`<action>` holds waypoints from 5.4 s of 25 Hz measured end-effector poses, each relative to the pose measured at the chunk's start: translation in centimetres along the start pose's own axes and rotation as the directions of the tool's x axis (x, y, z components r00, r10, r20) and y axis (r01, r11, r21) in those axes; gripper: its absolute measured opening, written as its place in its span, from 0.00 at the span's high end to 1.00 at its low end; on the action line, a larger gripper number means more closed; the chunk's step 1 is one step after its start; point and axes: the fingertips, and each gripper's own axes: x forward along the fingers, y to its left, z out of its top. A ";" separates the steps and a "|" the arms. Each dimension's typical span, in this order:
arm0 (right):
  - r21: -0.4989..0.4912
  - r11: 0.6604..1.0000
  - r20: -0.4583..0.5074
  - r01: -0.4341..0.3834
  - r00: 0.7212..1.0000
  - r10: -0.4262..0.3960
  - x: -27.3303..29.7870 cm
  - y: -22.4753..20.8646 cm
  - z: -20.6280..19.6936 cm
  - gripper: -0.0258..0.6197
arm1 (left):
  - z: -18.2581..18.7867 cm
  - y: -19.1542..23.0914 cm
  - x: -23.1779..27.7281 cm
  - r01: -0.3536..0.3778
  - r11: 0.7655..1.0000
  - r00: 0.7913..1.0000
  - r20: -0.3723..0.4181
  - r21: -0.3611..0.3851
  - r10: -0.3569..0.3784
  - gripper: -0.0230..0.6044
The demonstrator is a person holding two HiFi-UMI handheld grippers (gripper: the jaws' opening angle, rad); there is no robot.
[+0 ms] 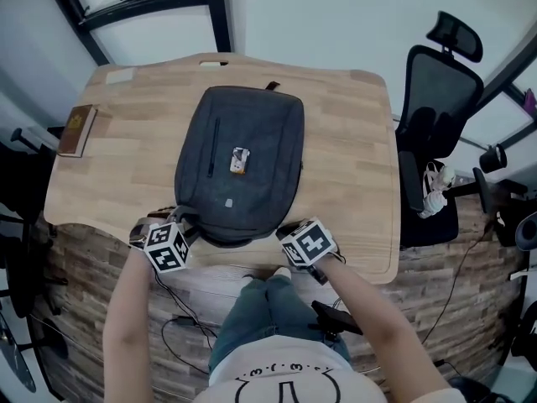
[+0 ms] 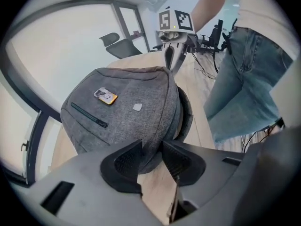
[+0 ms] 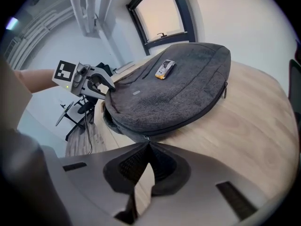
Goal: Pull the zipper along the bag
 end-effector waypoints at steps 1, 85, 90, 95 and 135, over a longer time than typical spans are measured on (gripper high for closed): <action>0.004 1.000 -0.002 0.010 1.000 -0.010 0.0 0.0 0.0 0.88 | 0.1 -0.1 -0.1 0.011 0.999 1.000 -0.001 -0.032 -0.011 0.78; -0.096 0.955 0.219 0.281 0.942 -0.256 -4.9 -14.9 8.0 0.75 | 14.6 -3.6 5.6 0.167 0.894 0.986 0.057 -0.416 -0.158 0.84; -0.018 0.949 0.267 0.314 0.916 -0.298 -6.7 -12.1 8.3 0.75 | 15.1 -3.5 5.2 0.165 0.896 0.986 0.102 -0.411 -0.135 0.82; 0.067 0.935 0.360 0.348 0.866 -0.348 -9.5 -8.9 9.9 0.75 | 15.8 -1.6 1.8 0.105 0.900 0.977 0.212 -0.422 -0.014 0.77; 0.190 0.791 0.852 0.581 0.302 -0.427 -36.6 6.8 14.9 0.88 | 16.2 8.9 -33.9 -0.386 0.496 0.157 0.475 -0.778 0.866 0.93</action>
